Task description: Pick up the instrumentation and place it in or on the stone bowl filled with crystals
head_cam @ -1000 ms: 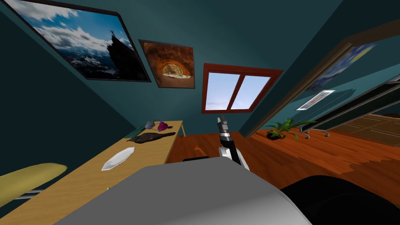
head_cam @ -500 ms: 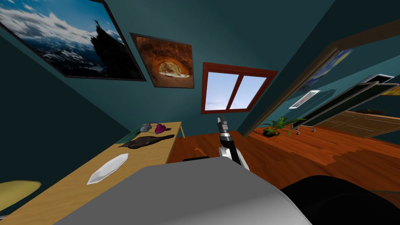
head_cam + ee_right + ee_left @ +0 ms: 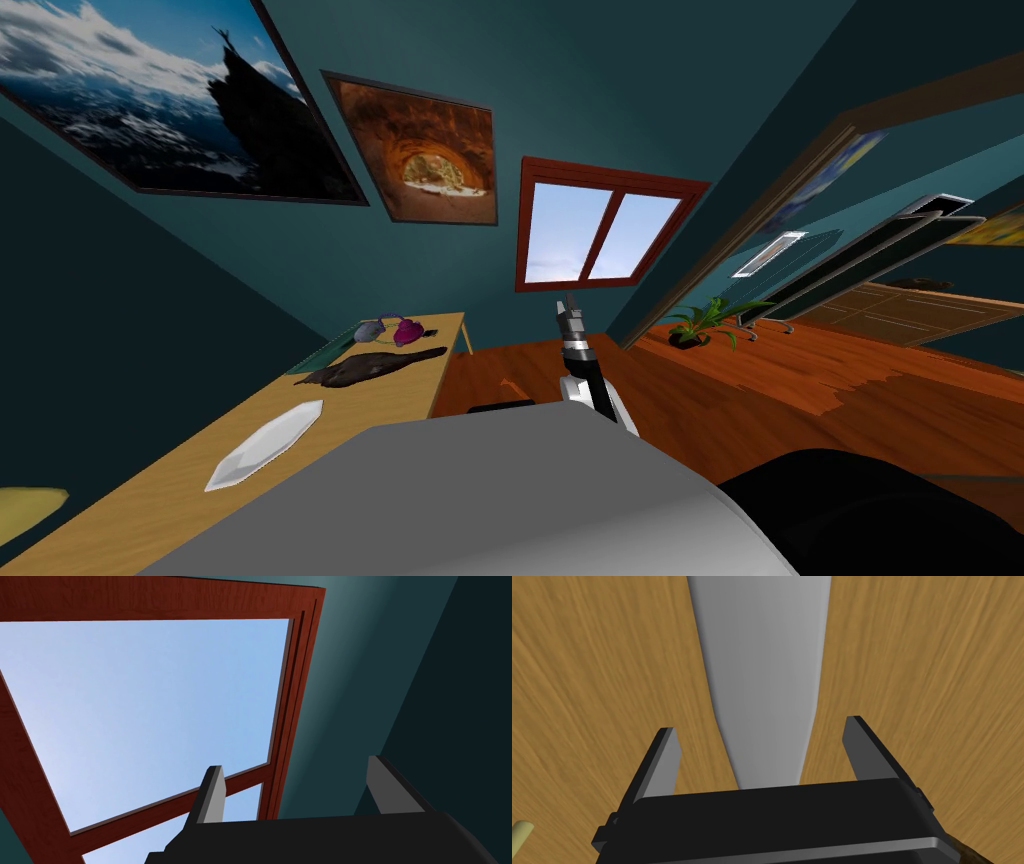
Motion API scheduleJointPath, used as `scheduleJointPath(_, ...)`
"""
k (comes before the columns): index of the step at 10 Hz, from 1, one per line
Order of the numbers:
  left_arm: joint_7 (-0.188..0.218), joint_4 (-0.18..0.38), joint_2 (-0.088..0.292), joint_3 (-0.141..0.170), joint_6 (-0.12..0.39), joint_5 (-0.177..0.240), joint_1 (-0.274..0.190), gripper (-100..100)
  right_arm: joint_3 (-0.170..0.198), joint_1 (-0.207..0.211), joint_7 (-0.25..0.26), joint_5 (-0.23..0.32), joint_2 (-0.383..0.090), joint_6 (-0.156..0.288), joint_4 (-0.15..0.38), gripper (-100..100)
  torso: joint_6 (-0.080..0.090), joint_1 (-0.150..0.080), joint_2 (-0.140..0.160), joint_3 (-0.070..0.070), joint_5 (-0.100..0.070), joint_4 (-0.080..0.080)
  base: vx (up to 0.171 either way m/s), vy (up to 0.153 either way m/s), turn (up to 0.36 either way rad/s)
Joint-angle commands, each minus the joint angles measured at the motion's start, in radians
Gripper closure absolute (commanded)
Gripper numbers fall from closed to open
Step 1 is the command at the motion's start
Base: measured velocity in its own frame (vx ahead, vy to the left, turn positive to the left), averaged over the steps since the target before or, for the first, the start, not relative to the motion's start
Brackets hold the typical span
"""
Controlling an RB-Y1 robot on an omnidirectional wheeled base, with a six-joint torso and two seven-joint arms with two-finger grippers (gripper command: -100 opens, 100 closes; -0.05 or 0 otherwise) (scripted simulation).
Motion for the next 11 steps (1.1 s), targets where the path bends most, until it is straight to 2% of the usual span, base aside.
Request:
scheduleJointPath(1, 0.015, 0.028, -0.024, -0.008, -0.003, -0.032, -0.033, -100, 0.000, 0.000, 0.000, 0.000, 0.000, 0.000, 0.000, 0, 0.000, 0.000, 0.000, 0.000, 0.000, 0.000, -0.024, 0.018, -0.013)
scheduleJointPath(4, 0.037, 0.069, -0.061, -0.020, -0.008, -0.079, -0.082, -100, 0.000, 0.000, 0.000, 0.000, 0.000, 0.000, 0.000, 0, 0.000, 0.001, 0.003, 0.002, 0.000, 0.001, -0.039, 0.026, -0.014)
scheduleJointPath(5, 0.037, 0.057, -0.055, -0.017, -0.006, -0.078, -0.071, -100, 0.000, 0.000, 0.000, 0.000, 0.000, 0.000, 0.000, 0, 0.000, 0.001, 0.003, 0.002, 0.000, 0.001, -0.013, 0.013, -0.005)
scheduleJointPath(6, 0.042, 0.058, -0.057, -0.017, -0.006, -0.081, -0.072, 100, 0.000, 0.000, 0.000, 0.000, 0.000, 0.000, 0.000, 0, 0.000, 0.000, 0.002, 0.001, 0.000, 0.000, 0.000, 0.000, 0.000)
scheduleJointPath(10, 0.041, 0.058, -0.056, -0.017, -0.006, -0.081, -0.071, 100, 0.000, 0.000, 0.000, 0.000, 0.000, 0.000, 0.000, 0, 0.000, 0.000, 0.001, 0.001, 0.000, 0.001, 0.000, 0.000, 0.000)
scheduleJointPath(11, 0.041, 0.058, -0.056, -0.017, -0.006, -0.081, -0.071, 0, 0.000, 0.000, 0.000, 0.000, 0.000, 0.000, 0.000, 0, 0.000, 0.000, 0.001, 0.001, 0.000, 0.001, 0.000, 0.000, 0.000)
